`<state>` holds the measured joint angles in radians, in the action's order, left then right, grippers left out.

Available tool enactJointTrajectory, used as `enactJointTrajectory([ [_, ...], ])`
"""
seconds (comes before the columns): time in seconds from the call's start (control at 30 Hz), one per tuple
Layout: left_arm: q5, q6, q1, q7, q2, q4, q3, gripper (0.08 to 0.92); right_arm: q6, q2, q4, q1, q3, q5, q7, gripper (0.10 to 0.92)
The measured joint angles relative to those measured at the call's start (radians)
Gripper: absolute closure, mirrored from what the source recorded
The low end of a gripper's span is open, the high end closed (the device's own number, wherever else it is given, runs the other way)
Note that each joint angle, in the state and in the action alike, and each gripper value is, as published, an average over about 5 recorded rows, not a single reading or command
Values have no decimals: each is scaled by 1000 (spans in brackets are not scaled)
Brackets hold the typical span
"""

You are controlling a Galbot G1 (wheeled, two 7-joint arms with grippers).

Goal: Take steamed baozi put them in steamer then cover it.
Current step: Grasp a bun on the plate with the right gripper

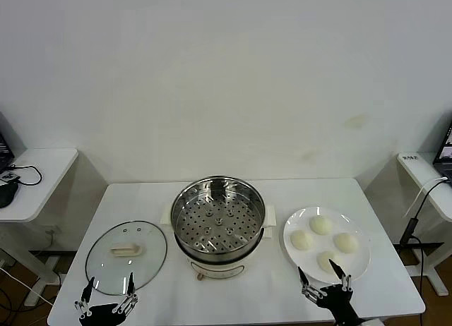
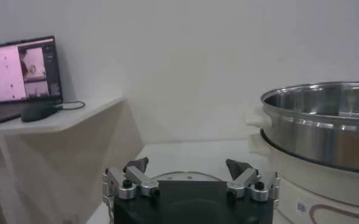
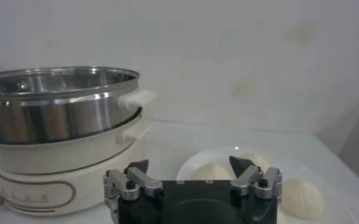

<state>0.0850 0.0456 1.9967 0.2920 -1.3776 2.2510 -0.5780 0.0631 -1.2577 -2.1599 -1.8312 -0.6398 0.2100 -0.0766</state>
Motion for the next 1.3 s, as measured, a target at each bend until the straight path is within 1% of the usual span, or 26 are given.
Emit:
enactJointTrajectory([
  [0.13,-11,-7,-2,-3,2,4,-7,177,9,14,0,15,-20,-43,-2,203],
  [0.33,-30,-41,-16,-15,4,24,-27,177,53,84,19,79,-86,-160,-27,202],
  [0.53,-63,-71,-34,-46,1,40,-55,177,96,218,80,189,-145,-298,-100,203],
  [0.73,-98,-88,-47,-64,-1,51,-71,177,114,397,195,357,-128,-413,-219,203],
  [0.87,-121,-93,-50,-74,0,60,-72,177,112,517,289,510,-43,-451,-322,202],
  [1.0,-139,-95,-49,-81,2,65,-72,177,107,614,388,703,106,-462,-437,203],
  [1.3,-159,-102,-64,-93,3,69,-73,177,94,720,589,1177,572,-425,-703,203],
])
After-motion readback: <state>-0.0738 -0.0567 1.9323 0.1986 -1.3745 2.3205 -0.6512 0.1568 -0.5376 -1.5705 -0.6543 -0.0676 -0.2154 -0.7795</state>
